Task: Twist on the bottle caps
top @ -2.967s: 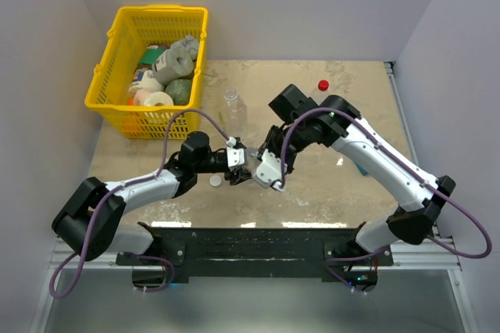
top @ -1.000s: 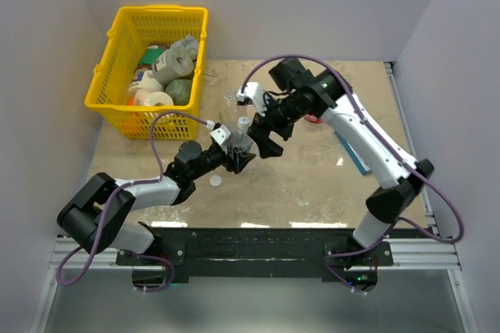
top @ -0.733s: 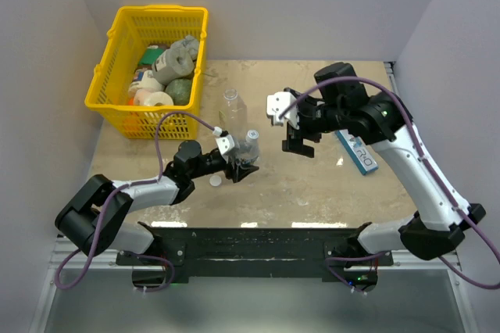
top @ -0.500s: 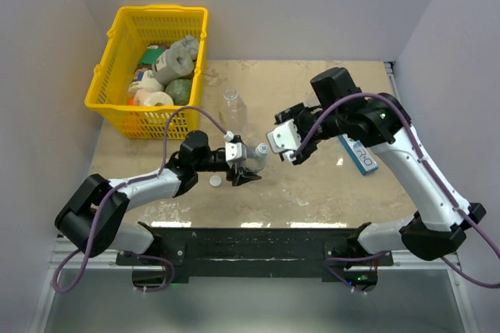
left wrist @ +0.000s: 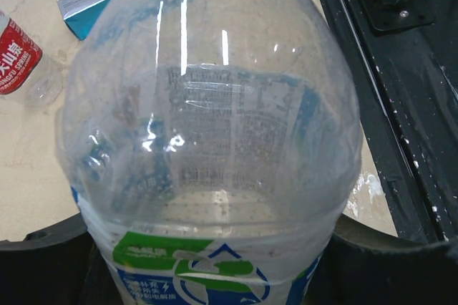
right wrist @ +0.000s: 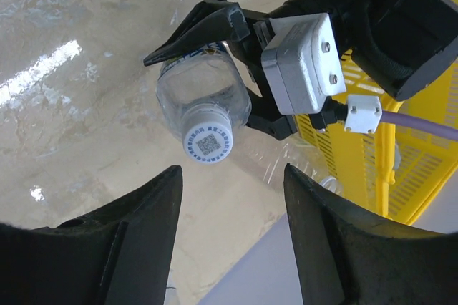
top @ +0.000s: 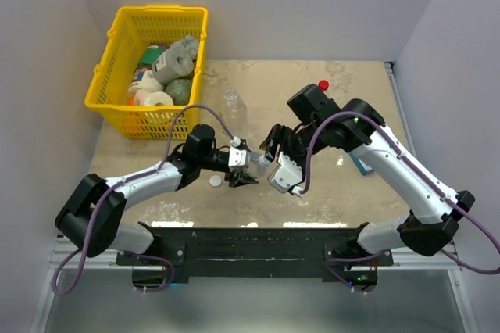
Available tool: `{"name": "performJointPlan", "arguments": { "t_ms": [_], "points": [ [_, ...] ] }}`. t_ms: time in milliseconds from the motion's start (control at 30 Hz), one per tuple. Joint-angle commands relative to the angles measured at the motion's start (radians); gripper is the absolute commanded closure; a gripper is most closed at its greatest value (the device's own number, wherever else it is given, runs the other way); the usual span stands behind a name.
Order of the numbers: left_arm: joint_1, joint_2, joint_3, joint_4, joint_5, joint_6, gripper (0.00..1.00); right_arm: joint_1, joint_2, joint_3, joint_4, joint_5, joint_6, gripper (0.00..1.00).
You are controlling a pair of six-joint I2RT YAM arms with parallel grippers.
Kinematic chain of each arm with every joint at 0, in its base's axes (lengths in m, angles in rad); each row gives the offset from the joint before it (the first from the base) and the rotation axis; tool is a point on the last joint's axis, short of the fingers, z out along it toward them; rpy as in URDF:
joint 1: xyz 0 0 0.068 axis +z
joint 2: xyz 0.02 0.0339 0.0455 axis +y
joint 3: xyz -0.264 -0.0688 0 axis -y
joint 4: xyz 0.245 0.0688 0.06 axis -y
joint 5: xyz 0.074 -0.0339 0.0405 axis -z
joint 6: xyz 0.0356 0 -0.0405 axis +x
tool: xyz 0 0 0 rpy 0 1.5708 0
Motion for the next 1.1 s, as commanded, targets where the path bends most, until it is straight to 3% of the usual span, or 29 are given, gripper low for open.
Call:
{"name": "performJointPlan", "arguments": {
  "t_ms": [0,733,867,900,1000,1067],
  "points": [
    [0.005,0.005,0.047,-0.011,0.031,0.044,1.00,0.032,-0.025,-0.037,-0.084,-0.012,-0.086,0.41],
    [0.005,0.010,0.058,-0.033,0.019,0.095,1.00,0.050,0.035,-0.060,-0.084,0.045,-0.106,0.59],
    [0.005,0.008,0.061,-0.030,0.010,0.098,1.00,0.052,0.045,-0.058,-0.084,0.060,-0.087,0.69],
    [0.004,0.005,0.058,-0.027,-0.013,0.095,1.00,0.052,0.061,-0.049,-0.085,0.064,-0.072,0.75],
    [0.005,-0.007,0.036,0.045,-0.118,0.046,1.00,0.052,0.125,-0.005,-0.084,0.077,0.095,0.81],
    [0.005,-0.024,0.013,0.110,-0.168,0.021,1.00,0.049,0.168,0.026,-0.081,0.073,0.305,0.83]
  ]
}}
